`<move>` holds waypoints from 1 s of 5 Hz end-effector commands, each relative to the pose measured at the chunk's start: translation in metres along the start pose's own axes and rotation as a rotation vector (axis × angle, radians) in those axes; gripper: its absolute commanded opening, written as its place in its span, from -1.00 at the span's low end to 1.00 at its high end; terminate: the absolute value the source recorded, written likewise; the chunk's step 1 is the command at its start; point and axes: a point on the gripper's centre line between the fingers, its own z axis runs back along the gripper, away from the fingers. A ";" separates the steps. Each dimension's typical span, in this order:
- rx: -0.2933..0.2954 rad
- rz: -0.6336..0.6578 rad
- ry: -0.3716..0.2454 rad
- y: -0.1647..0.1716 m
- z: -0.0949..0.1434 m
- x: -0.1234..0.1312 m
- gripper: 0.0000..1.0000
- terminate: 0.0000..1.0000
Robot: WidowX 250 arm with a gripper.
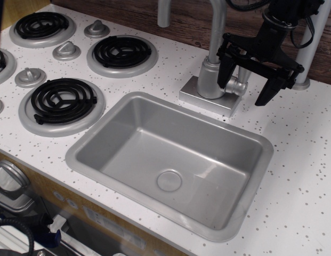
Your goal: Lever vertical to front
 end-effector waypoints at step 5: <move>0.076 -0.054 -0.146 0.017 0.041 0.025 1.00 -1.00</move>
